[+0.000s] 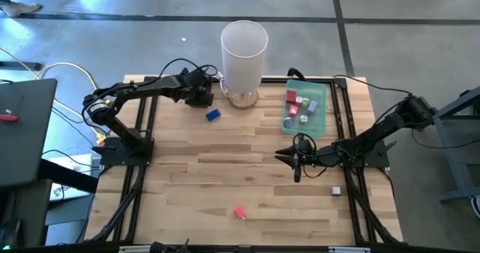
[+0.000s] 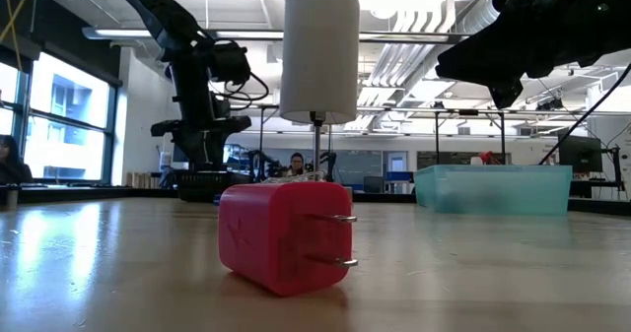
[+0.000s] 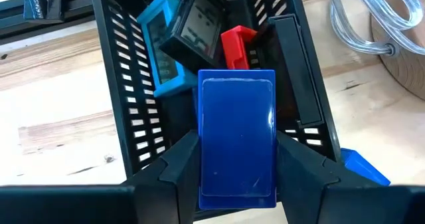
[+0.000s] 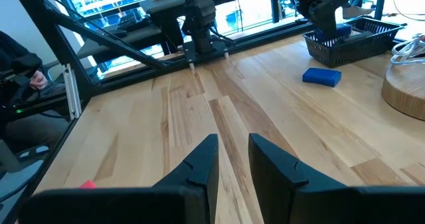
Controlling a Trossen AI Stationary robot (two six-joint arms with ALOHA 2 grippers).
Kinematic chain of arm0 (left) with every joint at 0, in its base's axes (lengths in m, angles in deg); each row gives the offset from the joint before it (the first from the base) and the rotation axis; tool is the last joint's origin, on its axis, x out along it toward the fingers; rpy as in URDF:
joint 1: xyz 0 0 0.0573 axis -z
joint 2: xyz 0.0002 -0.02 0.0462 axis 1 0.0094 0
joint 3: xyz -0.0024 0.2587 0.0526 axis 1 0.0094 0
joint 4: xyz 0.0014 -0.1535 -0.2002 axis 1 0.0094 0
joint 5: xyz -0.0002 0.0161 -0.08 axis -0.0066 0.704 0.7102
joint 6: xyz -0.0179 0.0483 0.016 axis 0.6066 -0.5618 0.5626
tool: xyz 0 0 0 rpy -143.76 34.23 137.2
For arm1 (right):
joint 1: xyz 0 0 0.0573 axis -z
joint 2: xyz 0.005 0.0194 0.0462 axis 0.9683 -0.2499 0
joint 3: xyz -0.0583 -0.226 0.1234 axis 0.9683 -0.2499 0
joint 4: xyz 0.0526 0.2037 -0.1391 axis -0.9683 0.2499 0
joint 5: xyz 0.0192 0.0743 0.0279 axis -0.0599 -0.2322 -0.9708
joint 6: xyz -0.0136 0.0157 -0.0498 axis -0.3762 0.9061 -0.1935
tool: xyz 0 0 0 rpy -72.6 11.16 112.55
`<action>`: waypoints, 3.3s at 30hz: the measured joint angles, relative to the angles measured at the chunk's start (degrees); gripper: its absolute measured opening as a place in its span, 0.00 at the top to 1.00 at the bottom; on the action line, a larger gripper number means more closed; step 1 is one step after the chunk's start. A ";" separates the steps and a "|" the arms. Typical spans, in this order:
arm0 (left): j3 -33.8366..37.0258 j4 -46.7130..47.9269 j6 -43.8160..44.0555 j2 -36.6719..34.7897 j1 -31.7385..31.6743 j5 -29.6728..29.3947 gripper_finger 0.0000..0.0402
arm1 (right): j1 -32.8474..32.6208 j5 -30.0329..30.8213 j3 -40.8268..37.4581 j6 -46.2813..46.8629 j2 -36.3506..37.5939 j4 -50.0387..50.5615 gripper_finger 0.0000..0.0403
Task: Pick & Place Office items
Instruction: Put the purple digital clock into the black bin, then put the pink adapter into the green bin
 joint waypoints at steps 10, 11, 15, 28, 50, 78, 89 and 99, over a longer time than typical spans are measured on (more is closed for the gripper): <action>0.00 0.00 0.00 0.00 0.00 -0.14 0.60 | 0.00 0.00 0.00 0.00 0.00 0.02 0.83; 0.00 0.00 0.00 0.00 0.00 -0.22 0.60 | 0.00 0.00 0.00 0.00 0.00 0.02 0.83; 0.00 -0.13 0.00 0.00 0.00 -0.38 0.59 | 0.01 0.00 0.00 0.00 0.00 0.01 0.83; 0.00 -0.37 -0.02 0.00 0.00 -0.68 0.59 | 0.01 -0.01 0.00 0.00 0.00 0.01 0.83; 0.02 -0.44 -0.19 4.42 0.00 -1.73 0.58 | 0.00 -0.02 0.00 0.00 0.02 0.04 0.83; -0.09 -0.65 -4.30 2.35 -0.07 -0.29 0.40 | 0.00 0.13 0.00 0.00 0.02 0.28 0.83; -0.17 -0.10 -9.51 -11.86 4.57 -0.37 0.40 | 0.01 0.17 0.00 -0.02 0.02 0.39 0.83; -0.17 2.41 -12.02 -21.84 26.88 1.74 0.40 | 0.00 0.11 0.00 -1.03 0.02 0.42 0.83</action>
